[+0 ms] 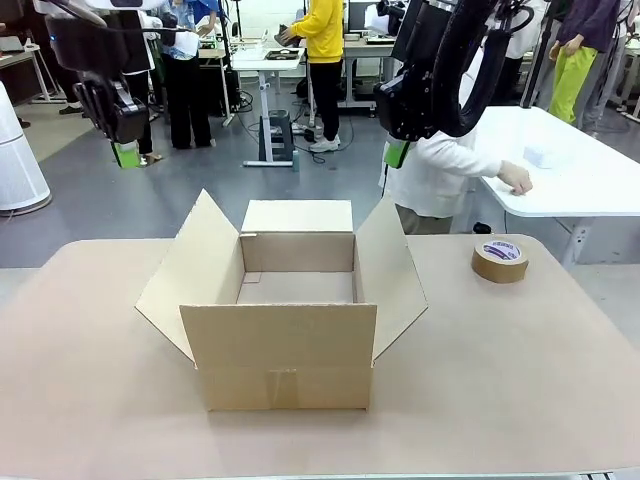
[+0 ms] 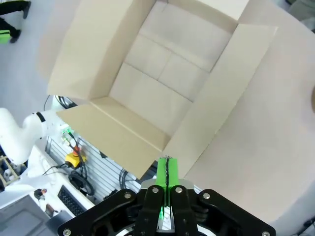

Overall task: Wrap the clocks to prevent damage.
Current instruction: Open the side flaps of the Package Box.

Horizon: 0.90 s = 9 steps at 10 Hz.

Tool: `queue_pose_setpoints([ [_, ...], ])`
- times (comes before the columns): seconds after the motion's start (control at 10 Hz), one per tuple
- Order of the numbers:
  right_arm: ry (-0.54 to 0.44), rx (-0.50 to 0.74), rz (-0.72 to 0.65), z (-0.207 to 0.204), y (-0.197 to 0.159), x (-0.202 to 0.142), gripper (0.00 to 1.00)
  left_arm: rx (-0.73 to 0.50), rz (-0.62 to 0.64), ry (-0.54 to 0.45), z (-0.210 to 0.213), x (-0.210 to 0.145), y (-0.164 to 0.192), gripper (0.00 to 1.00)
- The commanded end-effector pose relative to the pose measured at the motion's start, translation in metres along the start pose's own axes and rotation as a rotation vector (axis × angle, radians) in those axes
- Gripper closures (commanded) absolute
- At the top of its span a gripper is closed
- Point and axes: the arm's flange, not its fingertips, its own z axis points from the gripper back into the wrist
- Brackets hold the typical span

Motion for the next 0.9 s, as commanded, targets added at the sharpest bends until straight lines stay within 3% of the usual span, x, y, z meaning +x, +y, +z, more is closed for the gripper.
queue_pose_setpoints([
  [0.0, 0.012, 0.000, 0.018, 0.005, 0.002, -0.006, 1.00, -0.023, -0.017, 0.010, 0.005, -0.009, 0.006, 1.00],
  [0.3, 0.001, 0.000, 0.008, 0.002, 0.004, -0.003, 0.99, -0.009, 0.003, 0.008, 0.001, -0.005, 0.008, 1.00],
  [0.5, -0.086, -0.041, -0.210, -0.034, 0.011, 0.002, 0.99, -0.085, 0.141, -0.014, -0.025, 0.006, 0.011, 1.00],
  [0.8, -0.101, -0.007, -0.451, -0.072, 0.005, 0.004, 0.99, -0.089, 0.309, -0.060, -0.053, 0.024, 0.010, 1.00],
])
